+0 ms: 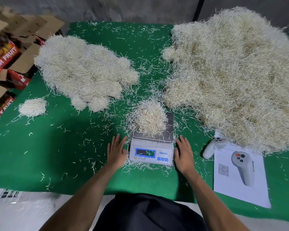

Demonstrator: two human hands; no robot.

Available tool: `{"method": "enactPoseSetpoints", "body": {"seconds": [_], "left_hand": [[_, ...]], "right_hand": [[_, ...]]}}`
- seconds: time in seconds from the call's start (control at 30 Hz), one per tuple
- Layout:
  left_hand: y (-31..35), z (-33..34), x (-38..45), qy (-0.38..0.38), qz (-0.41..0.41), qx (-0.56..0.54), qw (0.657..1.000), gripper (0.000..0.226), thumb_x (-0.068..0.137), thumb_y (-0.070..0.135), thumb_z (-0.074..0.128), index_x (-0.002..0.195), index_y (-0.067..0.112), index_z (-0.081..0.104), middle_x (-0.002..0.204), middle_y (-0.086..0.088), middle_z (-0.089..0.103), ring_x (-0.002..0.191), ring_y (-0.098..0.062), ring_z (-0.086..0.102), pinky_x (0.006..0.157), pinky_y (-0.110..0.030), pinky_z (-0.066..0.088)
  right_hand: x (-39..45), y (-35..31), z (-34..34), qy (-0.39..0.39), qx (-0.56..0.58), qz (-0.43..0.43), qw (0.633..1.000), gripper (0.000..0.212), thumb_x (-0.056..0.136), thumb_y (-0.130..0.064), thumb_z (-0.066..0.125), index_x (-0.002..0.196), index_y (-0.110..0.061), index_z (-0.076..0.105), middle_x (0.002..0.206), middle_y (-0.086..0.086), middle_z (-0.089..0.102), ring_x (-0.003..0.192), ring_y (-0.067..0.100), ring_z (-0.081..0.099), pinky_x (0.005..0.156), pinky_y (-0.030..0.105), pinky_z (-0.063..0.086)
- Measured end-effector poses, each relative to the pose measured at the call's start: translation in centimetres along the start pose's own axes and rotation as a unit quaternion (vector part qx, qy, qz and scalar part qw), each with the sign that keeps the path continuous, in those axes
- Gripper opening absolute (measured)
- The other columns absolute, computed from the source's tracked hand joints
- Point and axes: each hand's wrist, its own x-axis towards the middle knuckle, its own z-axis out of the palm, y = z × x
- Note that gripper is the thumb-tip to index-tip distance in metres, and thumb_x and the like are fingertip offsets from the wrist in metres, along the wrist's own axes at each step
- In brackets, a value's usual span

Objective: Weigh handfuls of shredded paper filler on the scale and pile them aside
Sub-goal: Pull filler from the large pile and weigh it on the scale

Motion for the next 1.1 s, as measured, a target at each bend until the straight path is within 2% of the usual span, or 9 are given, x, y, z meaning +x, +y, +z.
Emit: {"method": "enactPoseSetpoints", "body": {"seconds": [0.17, 0.23, 0.33, 0.47, 0.63, 0.73, 0.8, 0.93, 1.1], "left_hand": [[0.3, -0.7, 0.6, 0.014, -0.019, -0.016, 1.000, 0.054, 0.104, 0.018, 0.044, 0.156, 0.027, 0.034, 0.167, -0.004, 0.019, 0.154, -0.024, 0.018, 0.124, -0.049, 0.016], [1.9, -2.4, 1.6, 0.088, -0.033, -0.143, 0.985, 0.032, 0.105, 0.017, 0.044, 0.134, 0.010, 0.056, 0.123, -0.012, 0.064, 0.108, -0.030, 0.064, 0.092, -0.045, 0.053], [5.3, -5.0, 3.2, 0.171, -0.033, -0.311, 0.935, 0.029, 0.104, 0.007, 0.039, 0.078, 0.010, 0.051, 0.064, -0.001, 0.047, 0.056, -0.018, 0.042, 0.055, -0.028, 0.039], [10.3, -8.1, 4.7, 0.070, -0.032, -0.437, 0.896, 0.038, 0.105, 0.028, 0.052, 0.141, 0.030, 0.040, 0.087, 0.003, 0.058, 0.063, -0.014, 0.050, 0.057, -0.025, 0.054], [14.7, -9.6, 7.0, -0.066, -0.091, -0.499, 0.859, 0.071, 0.097, 0.042, 0.062, 0.157, 0.019, 0.030, 0.156, -0.006, 0.039, 0.131, -0.027, 0.051, 0.105, -0.042, 0.049], [15.9, -12.4, 8.4, -0.094, -0.082, -0.602, 0.789, 0.070, 0.092, 0.047, 0.069, 0.151, 0.024, 0.040, 0.154, 0.003, 0.038, 0.141, -0.029, 0.040, 0.097, -0.034, 0.046], [16.4, -14.2, 8.9, -0.098, -0.035, -0.554, 0.826, 0.064, 0.098, 0.019, 0.064, 0.151, 0.042, 0.037, 0.156, 0.006, 0.032, 0.140, -0.026, 0.042, 0.089, -0.024, 0.051], [18.1, -19.0, 10.5, -0.101, -0.002, -0.538, 0.837, 0.069, 0.083, 0.010, 0.076, 0.136, 0.048, 0.052, 0.162, 0.000, 0.030, 0.136, -0.023, 0.044, 0.094, -0.028, 0.050], [19.5, -23.3, 11.9, -0.115, -0.061, -0.613, 0.779, 0.074, 0.076, 0.039, 0.085, 0.139, 0.023, 0.052, 0.157, -0.009, 0.035, 0.128, -0.024, 0.046, 0.096, -0.038, 0.047]], "right_hand": [[1.5, -0.2, -0.9, 0.016, -0.017, 0.018, 1.000, 0.037, 0.103, -0.017, 0.054, 0.139, -0.017, 0.062, 0.152, 0.000, 0.051, 0.142, 0.026, 0.043, 0.120, 0.048, 0.033], [3.9, -1.3, -2.6, 0.044, 0.010, 0.052, 0.998, 0.027, 0.104, -0.022, 0.054, 0.123, -0.016, 0.071, 0.116, 0.001, 0.073, 0.100, 0.023, 0.068, 0.091, 0.040, 0.056], [7.1, -5.2, -6.2, 0.113, 0.122, 0.088, 0.982, 0.033, 0.107, -0.033, 0.050, 0.118, -0.009, 0.070, 0.080, -0.004, 0.070, 0.060, 0.018, 0.067, 0.057, 0.031, 0.058], [8.9, -13.0, -7.9, -0.024, 0.301, 0.053, 0.952, 0.067, 0.092, -0.072, 0.049, 0.120, -0.013, 0.065, 0.080, -0.002, 0.074, 0.070, 0.019, 0.071, 0.062, 0.035, 0.062], [10.2, -19.0, -6.7, -0.096, 0.258, 0.063, 0.959, 0.120, 0.079, -0.088, 0.053, 0.163, -0.013, 0.012, 0.167, 0.012, 0.024, 0.151, 0.032, 0.031, 0.117, 0.051, 0.032], [11.8, -19.8, -8.6, -0.097, 0.381, 0.117, 0.912, 0.125, 0.079, -0.088, 0.056, 0.164, -0.016, -0.001, 0.171, 0.011, 0.011, 0.155, 0.033, 0.021, 0.120, 0.059, 0.028], [12.8, -19.9, -9.7, -0.114, 0.474, 0.140, 0.862, 0.122, 0.082, -0.077, 0.065, 0.163, -0.012, 0.000, 0.167, 0.015, 0.022, 0.150, 0.035, 0.032, 0.116, 0.057, 0.037], [13.2, -20.4, -14.0, -0.131, 0.542, 0.133, 0.820, 0.072, 0.084, -0.052, 0.069, 0.129, 0.002, 0.052, 0.118, 0.027, 0.061, 0.100, 0.030, 0.074, 0.087, 0.045, 0.061], [15.2, -18.2, -17.4, -0.060, 0.501, 0.208, 0.838, 0.079, 0.091, -0.059, 0.054, 0.157, -0.020, 0.031, 0.159, 0.023, 0.035, 0.143, 0.038, 0.040, 0.113, 0.046, 0.039]]}}
